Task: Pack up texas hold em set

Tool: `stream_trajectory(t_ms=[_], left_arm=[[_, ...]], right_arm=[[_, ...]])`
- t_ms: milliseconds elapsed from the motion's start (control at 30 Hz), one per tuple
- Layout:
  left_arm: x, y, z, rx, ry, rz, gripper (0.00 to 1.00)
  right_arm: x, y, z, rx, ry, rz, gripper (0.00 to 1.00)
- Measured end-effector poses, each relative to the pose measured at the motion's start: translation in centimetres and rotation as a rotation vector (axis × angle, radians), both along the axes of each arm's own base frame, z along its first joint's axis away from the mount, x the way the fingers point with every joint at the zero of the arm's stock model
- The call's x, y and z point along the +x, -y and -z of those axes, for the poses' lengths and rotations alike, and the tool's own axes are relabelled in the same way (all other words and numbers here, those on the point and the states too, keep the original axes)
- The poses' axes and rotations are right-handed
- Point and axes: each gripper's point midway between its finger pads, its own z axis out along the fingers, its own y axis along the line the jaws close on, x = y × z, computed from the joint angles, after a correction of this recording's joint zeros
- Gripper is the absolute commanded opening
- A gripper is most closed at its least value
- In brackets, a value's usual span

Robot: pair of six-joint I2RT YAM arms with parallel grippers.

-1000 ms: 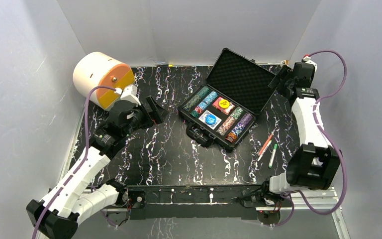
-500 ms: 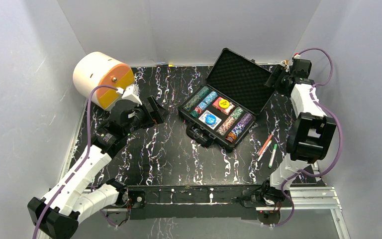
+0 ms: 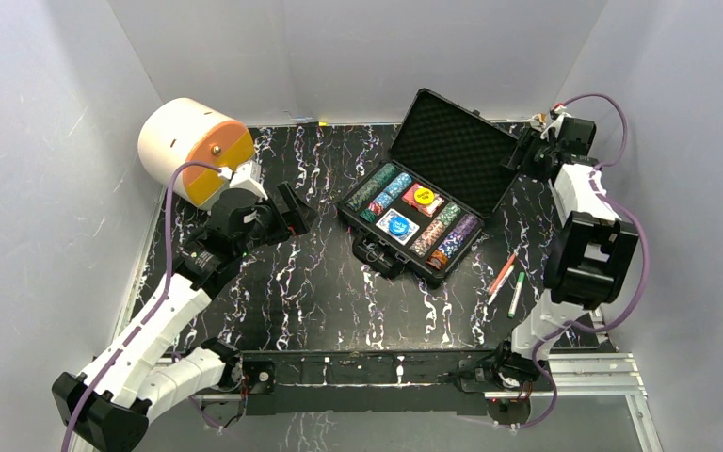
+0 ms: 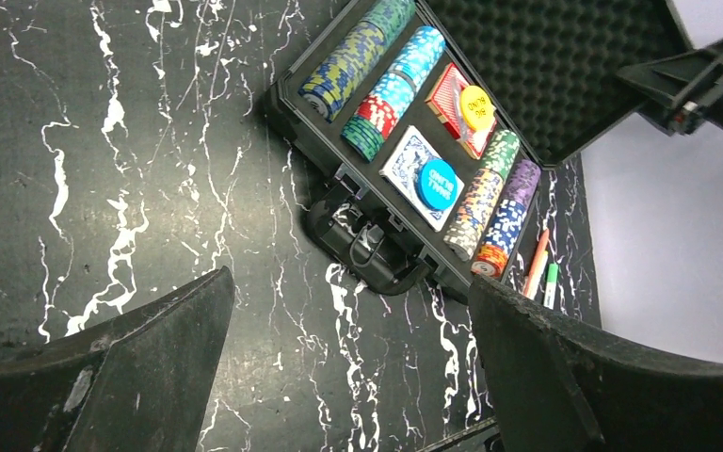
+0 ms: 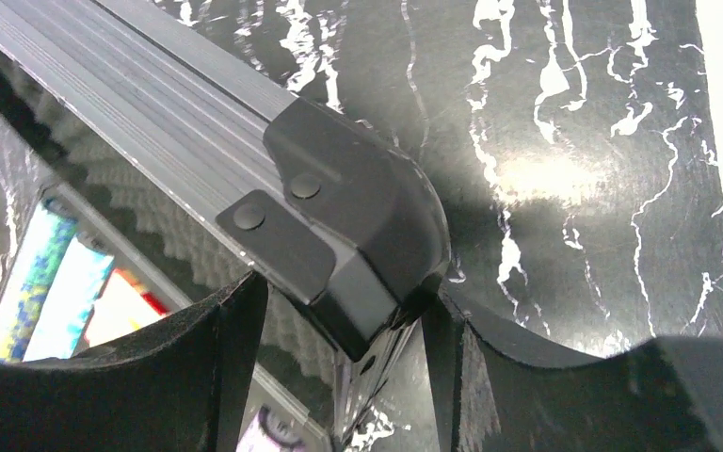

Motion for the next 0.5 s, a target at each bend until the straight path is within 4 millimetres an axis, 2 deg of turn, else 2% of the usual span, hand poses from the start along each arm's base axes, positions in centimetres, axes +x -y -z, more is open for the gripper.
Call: stream_trajectory(t_ms=[167, 267, 500], left_arm=[[0.0, -0.3, -0.1, 0.018, 0.002, -0.008, 0.94], [0.1, -0.3, -0.7, 0.018, 0.016, -0.005, 0.94], [0.2, -0.6, -0.7, 0.039, 0.018, -0.011, 0.94]], right_arm=[[-2.4, -1.9, -3.5, -0.038, 0.082, -0.047, 0.68], [-4.1, -3.4, -5.1, -0.080, 0.108, -0.073, 0.73], [-8.1, -7.0, -6.8, -0.243, 0.115, -0.126, 0.79]])
